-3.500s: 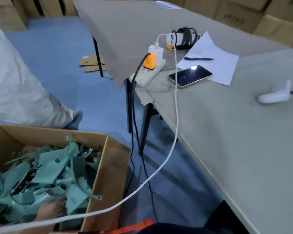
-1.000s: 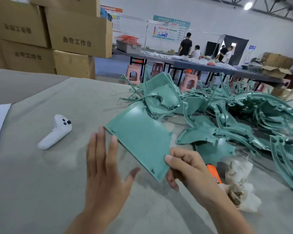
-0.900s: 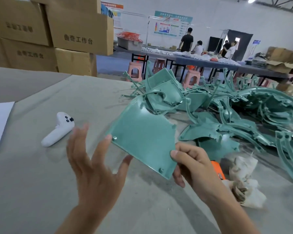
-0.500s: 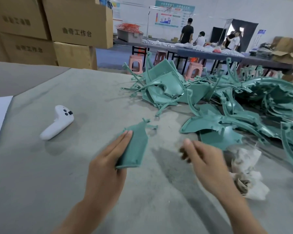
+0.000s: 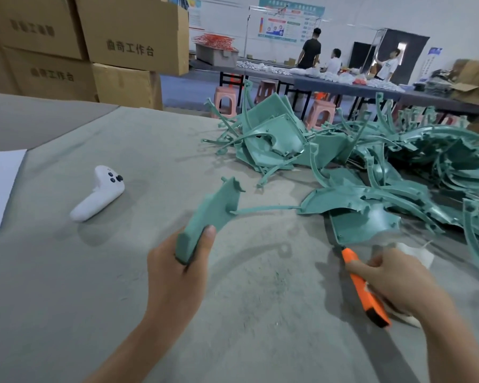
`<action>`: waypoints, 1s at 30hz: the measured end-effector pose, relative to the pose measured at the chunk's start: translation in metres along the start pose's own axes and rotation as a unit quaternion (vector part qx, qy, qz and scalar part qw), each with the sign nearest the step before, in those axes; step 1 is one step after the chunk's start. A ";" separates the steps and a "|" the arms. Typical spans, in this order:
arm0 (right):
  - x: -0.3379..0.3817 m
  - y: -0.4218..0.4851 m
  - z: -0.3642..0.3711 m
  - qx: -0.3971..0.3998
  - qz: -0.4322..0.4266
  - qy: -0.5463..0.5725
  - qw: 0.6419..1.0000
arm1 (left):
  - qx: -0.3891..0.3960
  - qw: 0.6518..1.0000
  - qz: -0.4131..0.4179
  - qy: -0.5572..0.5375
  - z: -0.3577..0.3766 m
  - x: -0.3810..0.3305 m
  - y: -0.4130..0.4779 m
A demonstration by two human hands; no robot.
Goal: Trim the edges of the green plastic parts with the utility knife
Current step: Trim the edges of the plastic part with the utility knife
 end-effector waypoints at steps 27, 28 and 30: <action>0.099 -0.048 0.029 0.026 -0.126 0.572 0.810 | 0.239 0.758 -0.434 -0.424 0.051 0.036 -0.023; 0.097 -0.048 0.029 0.017 -0.115 0.582 0.805 | 0.246 0.769 -0.419 -0.415 0.052 0.034 -0.022; 0.090 -0.045 0.026 -0.006 -0.090 0.606 0.791 | 0.221 0.831 -0.362 -0.361 0.046 0.033 -0.015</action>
Point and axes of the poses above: each hand's wrist, its own y-axis towards the middle knuckle, its own z-axis out of the palm, x = y × z, the point moved 8 cm from there along y, towards the middle knuckle, and after that the axes turned 3 degrees about -z, right-handed, at the moved point
